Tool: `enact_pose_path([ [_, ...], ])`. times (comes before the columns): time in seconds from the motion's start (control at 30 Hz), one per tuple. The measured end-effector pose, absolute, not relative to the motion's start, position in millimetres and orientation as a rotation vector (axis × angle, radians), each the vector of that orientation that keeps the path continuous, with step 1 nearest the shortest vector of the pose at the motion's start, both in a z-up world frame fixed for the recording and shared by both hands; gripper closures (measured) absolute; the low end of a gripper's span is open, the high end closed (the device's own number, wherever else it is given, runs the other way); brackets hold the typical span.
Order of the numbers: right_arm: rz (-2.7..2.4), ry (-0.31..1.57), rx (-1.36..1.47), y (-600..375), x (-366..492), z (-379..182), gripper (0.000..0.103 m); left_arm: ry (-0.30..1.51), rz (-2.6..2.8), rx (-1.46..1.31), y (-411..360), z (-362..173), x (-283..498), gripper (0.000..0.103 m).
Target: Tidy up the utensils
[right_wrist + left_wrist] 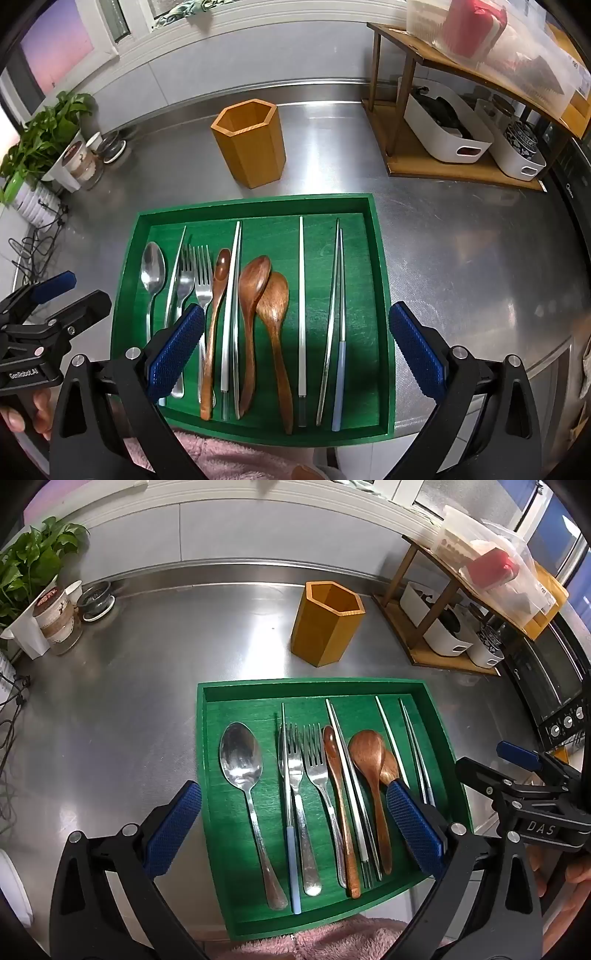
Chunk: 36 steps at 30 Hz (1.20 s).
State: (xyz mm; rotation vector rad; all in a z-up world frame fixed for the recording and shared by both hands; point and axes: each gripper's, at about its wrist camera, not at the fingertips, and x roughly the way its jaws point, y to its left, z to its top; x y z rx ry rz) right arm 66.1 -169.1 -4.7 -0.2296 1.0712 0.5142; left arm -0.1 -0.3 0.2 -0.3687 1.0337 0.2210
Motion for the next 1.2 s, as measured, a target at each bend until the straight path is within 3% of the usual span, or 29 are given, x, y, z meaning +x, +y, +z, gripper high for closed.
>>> enact_pose_path([
  [1.2, 0.508, 1.075, -0.238, -166.6, 66.5, -3.8, 0.004, 1.051, 0.232, -0.374, 2.0, -4.0, -1.9, 0.008],
])
